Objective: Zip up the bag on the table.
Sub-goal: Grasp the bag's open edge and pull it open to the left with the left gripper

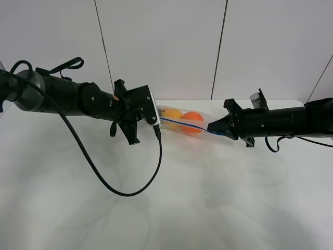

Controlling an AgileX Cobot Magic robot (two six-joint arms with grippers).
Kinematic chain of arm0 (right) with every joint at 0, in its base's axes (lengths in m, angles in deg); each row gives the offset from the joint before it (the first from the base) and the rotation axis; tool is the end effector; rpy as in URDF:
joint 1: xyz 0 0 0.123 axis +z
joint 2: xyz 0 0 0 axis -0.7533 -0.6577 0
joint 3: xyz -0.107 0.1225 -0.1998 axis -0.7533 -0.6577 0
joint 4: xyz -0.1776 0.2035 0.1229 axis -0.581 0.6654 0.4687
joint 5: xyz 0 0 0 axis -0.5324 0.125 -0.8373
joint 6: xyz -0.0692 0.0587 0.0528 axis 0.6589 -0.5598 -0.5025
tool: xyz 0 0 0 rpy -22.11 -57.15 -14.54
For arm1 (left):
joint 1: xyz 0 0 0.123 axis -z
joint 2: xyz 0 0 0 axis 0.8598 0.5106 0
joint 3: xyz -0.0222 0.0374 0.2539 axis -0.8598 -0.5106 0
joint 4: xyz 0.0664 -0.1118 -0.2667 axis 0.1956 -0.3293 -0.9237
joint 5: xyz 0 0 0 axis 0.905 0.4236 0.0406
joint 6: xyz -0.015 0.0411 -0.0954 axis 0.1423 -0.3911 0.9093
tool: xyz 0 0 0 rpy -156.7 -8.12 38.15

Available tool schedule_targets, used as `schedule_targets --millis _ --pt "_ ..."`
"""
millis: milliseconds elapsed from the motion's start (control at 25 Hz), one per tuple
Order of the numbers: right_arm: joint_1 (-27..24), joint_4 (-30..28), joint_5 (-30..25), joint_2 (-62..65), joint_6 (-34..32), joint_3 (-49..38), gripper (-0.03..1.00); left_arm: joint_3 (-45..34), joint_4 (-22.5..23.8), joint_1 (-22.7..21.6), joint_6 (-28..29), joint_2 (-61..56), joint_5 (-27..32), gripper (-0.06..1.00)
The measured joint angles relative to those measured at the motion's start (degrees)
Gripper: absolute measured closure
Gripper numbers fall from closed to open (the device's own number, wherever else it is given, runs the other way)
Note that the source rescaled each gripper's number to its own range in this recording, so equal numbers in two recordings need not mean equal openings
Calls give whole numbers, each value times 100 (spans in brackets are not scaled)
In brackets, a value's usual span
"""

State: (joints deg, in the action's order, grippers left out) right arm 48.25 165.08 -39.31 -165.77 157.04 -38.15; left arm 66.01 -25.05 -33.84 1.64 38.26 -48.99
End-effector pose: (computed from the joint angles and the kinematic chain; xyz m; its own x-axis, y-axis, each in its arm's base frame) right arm 0.3544 0.0729 0.0817 -0.8812 0.3254 -0.3430 -0.0840 0.6062 0.7909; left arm 0.4026 -0.1903 0.1095 0.0300 0.8947 -0.4457 0.6944 0.3020 0.6531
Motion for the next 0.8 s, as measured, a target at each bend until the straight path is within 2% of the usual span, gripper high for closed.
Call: schedule_targets --millis 280,600,800 --pt "-36 -71 23 0 0 0 97 0 0 -43 -106 0 0 94" --pt "-37 -73 1 0 0 5 97 0 -17 -352 -146 0 109 94" --pt "-37 -85 7 0 0 5 97 0 -17 -389 -142 0 120 94"
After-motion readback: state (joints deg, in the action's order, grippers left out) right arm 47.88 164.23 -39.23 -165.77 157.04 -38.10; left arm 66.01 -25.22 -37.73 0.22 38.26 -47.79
